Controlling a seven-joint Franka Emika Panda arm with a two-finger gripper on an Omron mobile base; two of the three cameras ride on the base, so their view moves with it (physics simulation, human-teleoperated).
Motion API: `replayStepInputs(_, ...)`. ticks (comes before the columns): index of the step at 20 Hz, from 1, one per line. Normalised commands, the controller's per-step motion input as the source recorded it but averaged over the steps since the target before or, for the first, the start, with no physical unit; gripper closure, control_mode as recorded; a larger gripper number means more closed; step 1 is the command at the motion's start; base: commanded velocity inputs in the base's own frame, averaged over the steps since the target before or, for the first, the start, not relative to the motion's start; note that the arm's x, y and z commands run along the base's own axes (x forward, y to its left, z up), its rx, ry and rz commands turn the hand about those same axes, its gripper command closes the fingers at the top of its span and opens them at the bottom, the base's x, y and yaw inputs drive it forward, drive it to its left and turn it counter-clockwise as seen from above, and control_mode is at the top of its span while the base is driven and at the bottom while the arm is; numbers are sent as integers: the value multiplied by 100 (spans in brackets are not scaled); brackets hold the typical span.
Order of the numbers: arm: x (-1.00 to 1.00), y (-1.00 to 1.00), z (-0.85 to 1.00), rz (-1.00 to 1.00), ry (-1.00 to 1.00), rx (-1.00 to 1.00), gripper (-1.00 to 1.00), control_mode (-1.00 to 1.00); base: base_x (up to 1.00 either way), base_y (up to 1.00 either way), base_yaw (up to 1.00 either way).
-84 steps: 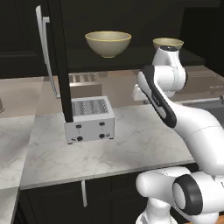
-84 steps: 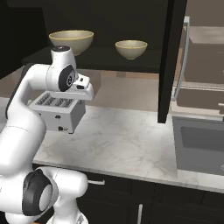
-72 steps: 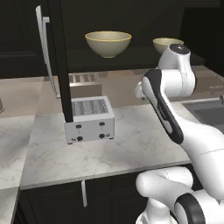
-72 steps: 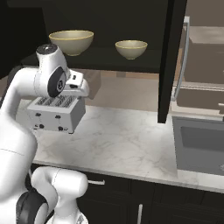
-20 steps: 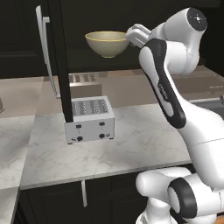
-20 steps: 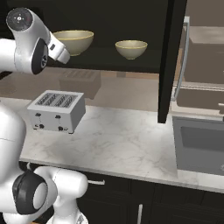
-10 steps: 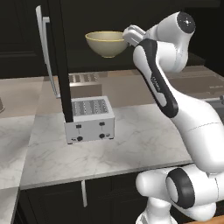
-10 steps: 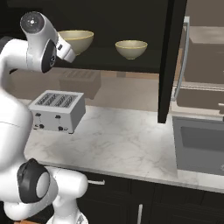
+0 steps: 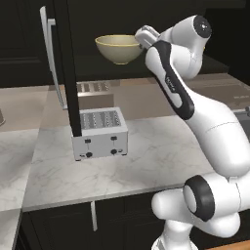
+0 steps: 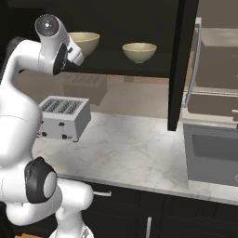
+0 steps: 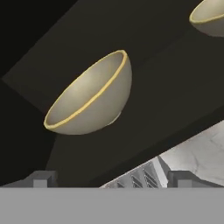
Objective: Take the smaller bowl and place it next to the appetizer plate on the dining counter , and place the larger bowl next to the plate with cooked food.
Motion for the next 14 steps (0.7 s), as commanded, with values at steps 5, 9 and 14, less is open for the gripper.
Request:
replayStepInputs(5,28,2,8,0,5,0,-100,-100,0,0,0)
replayStepInputs(9,42,12,5,0,10,0,-100,-100,0,0,0)
replayStepInputs(14,43,19,2,0,10,0,-100,-100,0,0,0)
